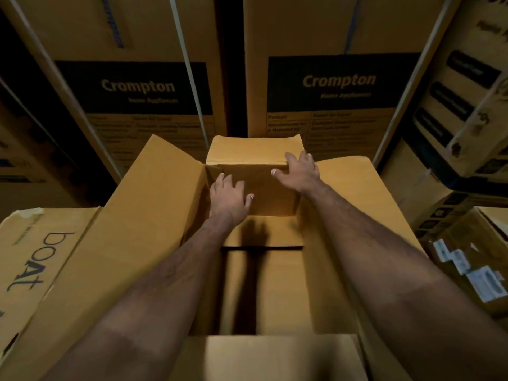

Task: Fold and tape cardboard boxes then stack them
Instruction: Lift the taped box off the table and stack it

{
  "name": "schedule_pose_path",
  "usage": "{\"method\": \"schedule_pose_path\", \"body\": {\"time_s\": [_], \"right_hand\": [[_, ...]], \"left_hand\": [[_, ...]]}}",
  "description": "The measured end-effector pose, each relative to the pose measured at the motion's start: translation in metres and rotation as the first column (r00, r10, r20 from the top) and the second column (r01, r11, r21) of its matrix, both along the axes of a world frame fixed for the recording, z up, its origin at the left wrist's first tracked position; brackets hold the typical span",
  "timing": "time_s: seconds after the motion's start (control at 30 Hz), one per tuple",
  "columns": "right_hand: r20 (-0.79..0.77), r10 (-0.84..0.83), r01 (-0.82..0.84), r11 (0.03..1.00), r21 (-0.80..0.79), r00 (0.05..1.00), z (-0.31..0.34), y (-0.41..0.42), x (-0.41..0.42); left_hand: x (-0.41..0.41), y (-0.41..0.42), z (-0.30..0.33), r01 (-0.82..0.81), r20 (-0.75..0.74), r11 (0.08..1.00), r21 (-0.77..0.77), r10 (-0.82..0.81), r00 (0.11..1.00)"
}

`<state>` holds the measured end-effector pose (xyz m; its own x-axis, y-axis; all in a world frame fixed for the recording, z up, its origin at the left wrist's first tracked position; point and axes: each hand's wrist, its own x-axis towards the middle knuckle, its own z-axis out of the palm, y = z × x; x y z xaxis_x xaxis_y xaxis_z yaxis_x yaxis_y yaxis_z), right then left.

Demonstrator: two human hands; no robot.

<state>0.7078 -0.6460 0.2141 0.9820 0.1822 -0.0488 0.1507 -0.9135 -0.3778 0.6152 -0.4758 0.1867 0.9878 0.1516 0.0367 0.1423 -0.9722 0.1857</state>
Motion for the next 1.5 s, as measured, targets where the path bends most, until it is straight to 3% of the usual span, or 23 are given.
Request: {"method": "schedule_pose_path", "body": {"time_s": [0.17, 0.3, 0.37, 0.43, 0.53, 0.6, 0.67, 0.73, 0.9, 1.0, 1.1, 1.17, 1.23, 1.33, 1.4, 1.5], "right_hand": [[-0.139, -0.241, 0.266, 0.940, 0.215, 0.961, 0.004, 0.008, 0.045], [-0.081, -0.424, 0.402, 0.755, 0.518, 0.902, -0.002, 0.003, 0.067], [-0.122, -0.457, 0.405, 0.595, 0.694, 0.881, -0.007, -0.001, 0.075], [-0.215, -0.430, 0.411, 0.438, 0.799, 0.877, -0.010, -0.004, 0.075], [-0.300, -0.236, 0.369, 0.351, 0.861, 0.924, -0.017, -0.012, 0.069], [-0.339, -0.141, 0.367, 0.356, 0.859, 0.930, -0.019, -0.021, 0.062], [-0.330, -0.071, 0.328, 0.427, 0.843, 0.941, -0.017, -0.035, 0.059], [-0.325, 0.012, 0.269, 0.533, 0.802, 0.946, -0.011, -0.051, 0.050], [-0.269, 0.072, 0.101, 0.809, 0.579, 0.960, 0.008, -0.065, 0.030], [-0.199, 0.120, -0.008, 0.873, 0.488, 0.973, 0.009, -0.061, 0.015], [-0.136, 0.139, -0.075, 0.915, 0.396, 0.981, 0.002, -0.060, -0.007], [-0.087, 0.143, -0.123, 0.971, 0.204, 0.986, -0.005, -0.056, -0.018], [0.026, 0.138, -0.139, 0.990, 0.018, 0.990, -0.014, -0.053, -0.026], [0.109, 0.109, -0.104, 0.993, -0.048, 0.988, -0.023, -0.056, -0.049], [0.061, 0.182, -0.163, 0.959, -0.230, 0.981, -0.028, -0.059, -0.061], [-0.136, 0.204, -0.245, 0.826, -0.508, 0.970, -0.023, -0.054, -0.074]], "left_hand": [[0.039, 0.010, -0.015, -0.063, 0.039, 0.997, -0.042, 0.064, 0.997], [0.056, 0.019, -0.023, -0.117, 0.134, 0.990, -0.078, 0.127, 0.983], [0.058, 0.025, -0.027, -0.145, 0.164, 0.982, -0.118, 0.164, 0.973], [0.057, 0.030, -0.029, -0.159, 0.204, 0.974, -0.163, 0.190, 0.960], [0.048, 0.028, -0.027, -0.182, 0.365, 0.920, -0.346, 0.311, 0.878], [0.041, 0.022, -0.020, -0.182, 0.473, 0.837, -0.516, 0.456, 0.754], [0.038, 0.018, -0.012, -0.137, 0.533, 0.781, -0.609, 0.531, 0.659], [0.034, 0.015, -0.010, -0.114, 0.556, 0.775, -0.621, 0.539, 0.633], [0.005, 0.013, -0.022, -0.131, 0.583, 0.844, -0.520, 0.463, 0.668], [-0.009, 0.013, -0.019, -0.189, 0.538, 0.817, -0.544, 0.513, 0.669], [-0.021, 0.013, -0.013, -0.227, 0.506, 0.848, -0.479, 0.478, 0.718], [-0.029, 0.019, -0.008, -0.243, 0.457, 0.867, -0.434, 0.445, 0.770], [-0.036, 0.027, -0.006, -0.265, 0.402, 0.905, -0.332, 0.390, 0.829], [-0.048, 0.028, -0.012, -0.291, 0.317, 0.955, -0.050, 0.292, 0.903], [-0.054, 0.023, -0.015, -0.288, 0.223, 0.947, 0.138, 0.254, 0.941], [-0.061, 0.023, -0.018, -0.160, -0.035, 0.931, 0.328, 0.181, 0.983]]}}
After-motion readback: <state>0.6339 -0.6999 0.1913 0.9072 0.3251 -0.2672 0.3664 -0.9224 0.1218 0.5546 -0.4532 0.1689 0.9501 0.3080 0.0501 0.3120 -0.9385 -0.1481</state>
